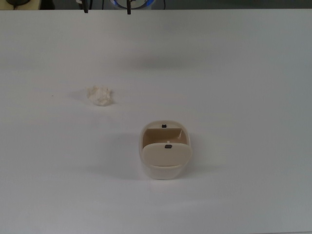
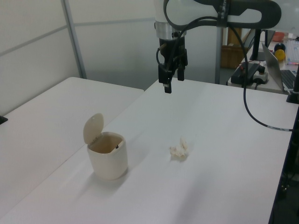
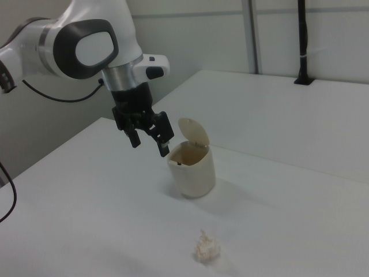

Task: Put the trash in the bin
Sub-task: 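Move the gripper over the crumpled white paper and lower it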

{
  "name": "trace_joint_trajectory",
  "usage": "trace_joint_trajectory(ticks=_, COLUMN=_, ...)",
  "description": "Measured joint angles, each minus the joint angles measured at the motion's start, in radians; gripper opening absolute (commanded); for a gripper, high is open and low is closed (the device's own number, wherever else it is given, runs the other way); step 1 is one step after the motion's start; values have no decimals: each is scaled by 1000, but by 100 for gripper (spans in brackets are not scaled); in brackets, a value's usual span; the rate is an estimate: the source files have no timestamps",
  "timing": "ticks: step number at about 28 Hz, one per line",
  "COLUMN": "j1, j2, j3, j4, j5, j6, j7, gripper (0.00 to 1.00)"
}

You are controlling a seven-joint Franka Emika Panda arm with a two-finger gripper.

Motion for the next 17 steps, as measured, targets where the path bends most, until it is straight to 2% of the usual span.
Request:
trace_joint_trajectory(ticks=8, j1=0, j2=34, j3=5, j4=-5, j5=0, j6=0, j7=0, gripper=100)
trace_joint_trajectory(ticks=15, j1=0, j2=104, j3=6, j4=-10, j5=-3, j6=31, j7=0, gripper=100)
trace_joint_trajectory(ticks=17, j1=0, j2=130, j3=6, j4=-14, j5=-20, j6=57, j7=0, gripper=100)
